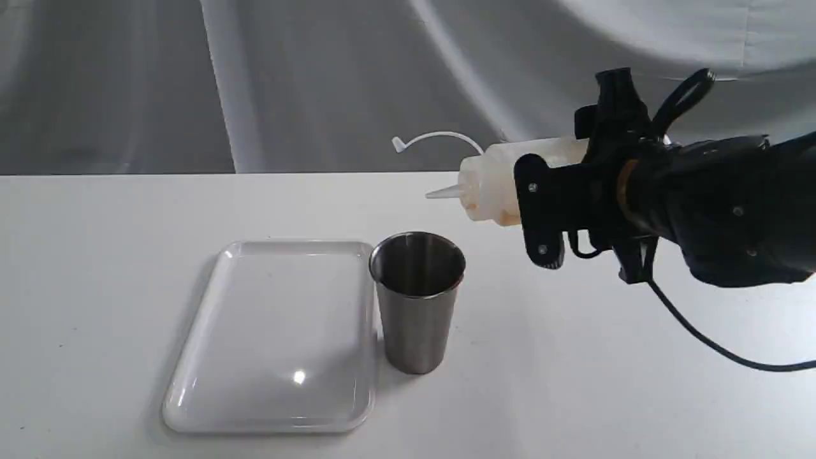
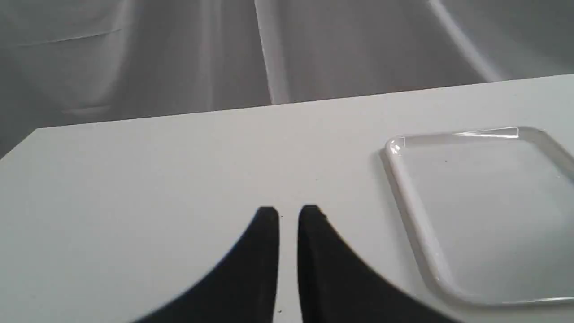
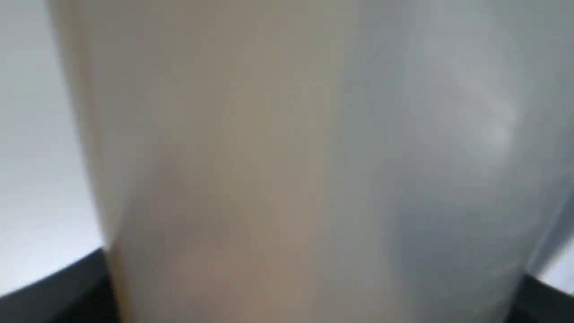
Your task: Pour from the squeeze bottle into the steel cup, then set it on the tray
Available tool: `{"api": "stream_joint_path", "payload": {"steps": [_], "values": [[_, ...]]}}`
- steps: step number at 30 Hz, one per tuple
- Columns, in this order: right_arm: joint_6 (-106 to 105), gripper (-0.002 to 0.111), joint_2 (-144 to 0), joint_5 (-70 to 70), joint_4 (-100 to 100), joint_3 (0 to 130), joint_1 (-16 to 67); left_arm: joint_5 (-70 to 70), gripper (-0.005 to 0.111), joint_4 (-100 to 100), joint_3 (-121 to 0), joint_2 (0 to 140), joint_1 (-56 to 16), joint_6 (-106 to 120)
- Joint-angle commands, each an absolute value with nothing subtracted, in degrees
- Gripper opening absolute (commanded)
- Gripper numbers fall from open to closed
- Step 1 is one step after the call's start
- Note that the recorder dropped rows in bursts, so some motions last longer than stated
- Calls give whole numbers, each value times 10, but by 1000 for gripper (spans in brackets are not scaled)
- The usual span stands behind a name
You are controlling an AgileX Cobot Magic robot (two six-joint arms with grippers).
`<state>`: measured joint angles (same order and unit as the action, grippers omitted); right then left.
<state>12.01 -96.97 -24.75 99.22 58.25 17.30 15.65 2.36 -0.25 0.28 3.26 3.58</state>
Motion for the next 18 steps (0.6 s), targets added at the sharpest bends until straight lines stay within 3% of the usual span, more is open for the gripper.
{"api": "stream_joint_path", "payload": {"steps": [1, 18], "values": [[100, 16, -964, -254, 999, 588, 178, 152, 8, 25, 0, 0, 33, 35], [0, 16, -983, -274, 999, 588, 178, 152, 8, 25, 0, 0, 33, 35]]}}
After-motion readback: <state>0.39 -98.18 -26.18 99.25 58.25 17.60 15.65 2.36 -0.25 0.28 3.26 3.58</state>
